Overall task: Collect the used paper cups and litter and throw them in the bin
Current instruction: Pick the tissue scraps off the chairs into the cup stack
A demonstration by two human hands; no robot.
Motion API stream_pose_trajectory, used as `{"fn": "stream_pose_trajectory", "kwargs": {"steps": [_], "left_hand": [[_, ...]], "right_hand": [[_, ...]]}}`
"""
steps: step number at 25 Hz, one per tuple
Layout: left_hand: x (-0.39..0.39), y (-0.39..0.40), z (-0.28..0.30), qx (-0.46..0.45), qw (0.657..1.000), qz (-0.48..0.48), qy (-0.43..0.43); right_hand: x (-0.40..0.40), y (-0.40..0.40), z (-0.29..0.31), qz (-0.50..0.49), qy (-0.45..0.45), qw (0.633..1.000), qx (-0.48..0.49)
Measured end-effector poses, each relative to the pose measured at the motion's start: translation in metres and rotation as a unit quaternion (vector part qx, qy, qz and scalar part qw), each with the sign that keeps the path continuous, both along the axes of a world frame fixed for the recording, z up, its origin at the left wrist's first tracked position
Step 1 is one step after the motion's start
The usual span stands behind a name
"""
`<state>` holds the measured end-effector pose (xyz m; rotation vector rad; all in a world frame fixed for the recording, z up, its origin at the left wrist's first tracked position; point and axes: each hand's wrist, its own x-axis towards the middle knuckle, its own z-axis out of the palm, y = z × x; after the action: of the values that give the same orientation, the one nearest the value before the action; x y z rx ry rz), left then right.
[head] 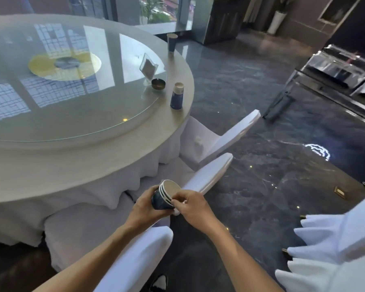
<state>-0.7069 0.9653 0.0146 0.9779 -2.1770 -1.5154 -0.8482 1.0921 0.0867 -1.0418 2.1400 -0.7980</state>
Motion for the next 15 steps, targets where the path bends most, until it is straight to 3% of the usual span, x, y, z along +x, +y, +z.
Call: {"fn": "stream_pose_trajectory", "kwargs": {"steps": [10, 15], "left_hand": [[-0.07, -0.004, 0.014, -0.032, 0.992, 0.107, -0.06], [-0.105, 0.01, 0.032, -0.053, 0.962, 0.259, -0.063]], "right_hand": [[-0.105, -0.046, -0.009, 0.162, 0.01, 0.987, 0.002], [-0.17, -0.082, -0.005, 0.208, 0.029, 0.976, -0.057]]}}
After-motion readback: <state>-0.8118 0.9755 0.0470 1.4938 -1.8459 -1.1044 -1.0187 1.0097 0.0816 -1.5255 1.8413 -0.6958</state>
